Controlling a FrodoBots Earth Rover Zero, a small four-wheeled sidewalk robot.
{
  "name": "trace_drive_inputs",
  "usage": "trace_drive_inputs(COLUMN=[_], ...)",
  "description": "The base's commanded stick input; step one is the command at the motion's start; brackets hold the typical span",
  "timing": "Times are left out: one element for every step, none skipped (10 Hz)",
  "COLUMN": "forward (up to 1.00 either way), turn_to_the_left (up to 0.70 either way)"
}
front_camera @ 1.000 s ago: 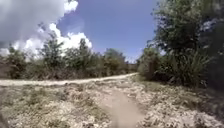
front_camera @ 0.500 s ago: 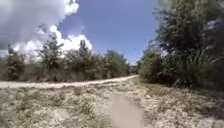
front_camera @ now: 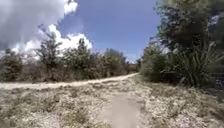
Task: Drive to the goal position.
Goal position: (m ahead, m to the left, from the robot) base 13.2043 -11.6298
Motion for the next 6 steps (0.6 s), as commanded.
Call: trace_drive_inputs(forward=[0.50, 0.50, 0.50, 0.50, 0.50, 0.50], turn_to_the_left=[0.00, 0.00, 0.00, 0.00, 0.00, 0.00])
